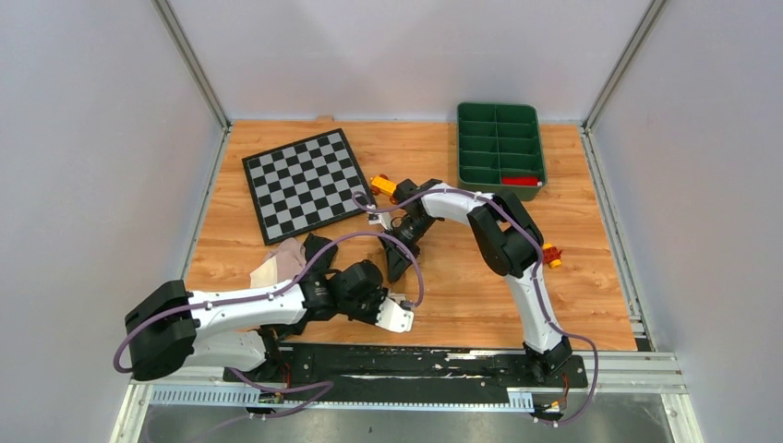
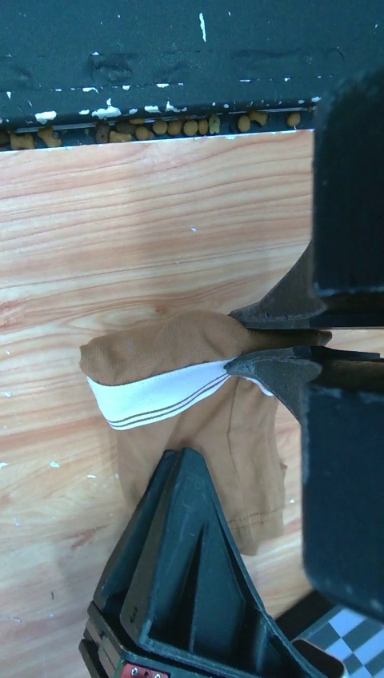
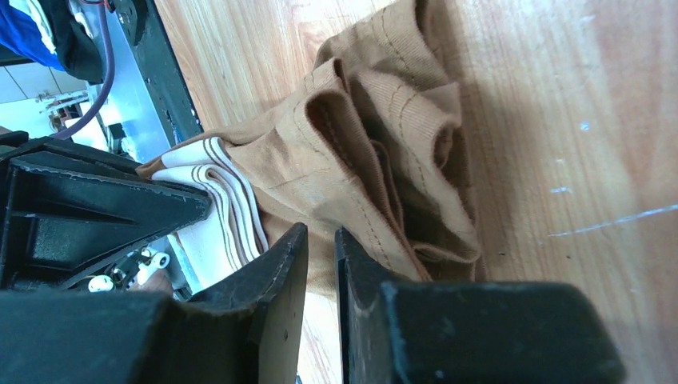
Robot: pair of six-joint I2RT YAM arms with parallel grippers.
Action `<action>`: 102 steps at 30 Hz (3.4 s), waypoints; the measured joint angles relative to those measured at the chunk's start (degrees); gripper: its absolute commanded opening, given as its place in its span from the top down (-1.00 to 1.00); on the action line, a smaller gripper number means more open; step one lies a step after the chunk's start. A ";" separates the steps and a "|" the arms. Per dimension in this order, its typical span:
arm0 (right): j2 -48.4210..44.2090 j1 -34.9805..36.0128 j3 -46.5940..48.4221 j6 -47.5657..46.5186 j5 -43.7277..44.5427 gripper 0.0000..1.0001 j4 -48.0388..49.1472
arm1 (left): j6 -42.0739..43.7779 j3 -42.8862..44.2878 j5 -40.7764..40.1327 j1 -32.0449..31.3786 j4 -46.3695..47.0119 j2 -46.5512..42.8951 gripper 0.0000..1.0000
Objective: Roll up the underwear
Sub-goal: Roll the underwear to the center of the board.
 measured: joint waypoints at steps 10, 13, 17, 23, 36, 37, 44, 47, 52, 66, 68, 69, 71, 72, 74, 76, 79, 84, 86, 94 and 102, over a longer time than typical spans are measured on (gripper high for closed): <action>-1.77 -0.22 -1.62 -1.03 1.36 0.55 0.07 | -0.59 10.14 14.36 9.53 -7.10 12.72 1.00; -2.56 -0.81 -1.99 -1.53 2.73 0.55 -0.04 | 0.52 15.28 20.55 12.85 -10.97 18.84 1.00; -2.71 -1.84 -1.86 -1.92 3.10 0.50 -0.85 | 2.75 20.70 27.87 17.07 -15.76 24.65 1.00; -2.73 -7.78 3.85 -7.21 3.56 0.38 -5.44 | 3.23 27.63 38.73 23.98 -23.10 33.38 1.00; -34.73 -30.75 -8.35 -22.91 6.78 0.27 -5.79 | 1.05 44.59 57.27 32.92 -44.72 57.09 1.00; -39.26 -29.16 -11.72 -24.04 7.19 0.27 -4.44 | 0.52 44.83 58.29 33.64 -45.46 58.05 1.00; -48.81 -7.54 -25.00 -31.56 13.53 0.19 3.98 | -1.38 45.07 59.91 35.34 -47.04 59.80 1.00; -44.06 -0.07 -25.88 -32.83 16.00 0.13 6.60 | -2.08 45.22 59.93 35.36 -47.06 60.06 1.00; -38.86 9.01 -27.87 -33.33 20.68 0.12 13.55 | -4.37 45.33 59.84 35.41 -46.60 60.33 1.00; -33.27 17.44 -29.31 -32.30 29.62 0.13 23.06 | -7.76 45.33 59.43 35.45 -45.59 60.35 1.00; -31.93 17.44 -29.31 -31.89 30.45 0.36 23.45 | -7.82 45.33 59.41 35.45 -45.57 60.35 1.00; -31.56 17.44 -29.31 -31.67 30.49 0.47 23.58 | -7.85 45.33 59.36 35.45 -45.55 60.35 0.94; -31.41 17.44 -29.29 -31.47 30.47 0.74 23.63 | -7.98 45.33 59.21 35.45 -45.53 60.35 0.73; -31.41 17.44 -29.24 -31.41 30.42 0.84 23.67 | -7.98 45.33 59.14 35.45 -45.53 60.35 0.63; -31.30 17.42 -28.83 -31.15 29.83 0.99 23.32 | -8.07 45.20 58.99 35.47 -45.18 60.26 0.48; -30.42 17.16 -27.67 -31.26 28.96 1.00 22.23 | -8.94 43.98 58.55 35.52 -43.39 59.19 0.39; -27.89 15.80 -24.63 -31.26 25.59 1.00 19.74 | -11.61 39.91 54.60 36.06 -38.40 53.92 0.32; -20.13 10.95 -16.17 -30.97 17.49 1.00 13.99 | -14.51 37.46 45.11 39.15 -33.09 43.47 0.24; -14.97 8.41 -11.34 -30.97 12.74 1.00 9.94 | -15.30 37.35 42.07 43.85 -30.95 38.99 0.23; -0.24 1.92 2.34 -25.00 -2.12 0.99 -3.85 | -15.52 28.24 30.91 51.60 -24.41 12.63 0.13; 4.94 1.16 6.93 -21.14 -5.68 0.99 -10.21 | -3.19 15.45 15.15 32.11 -15.04 -17.77 -0.26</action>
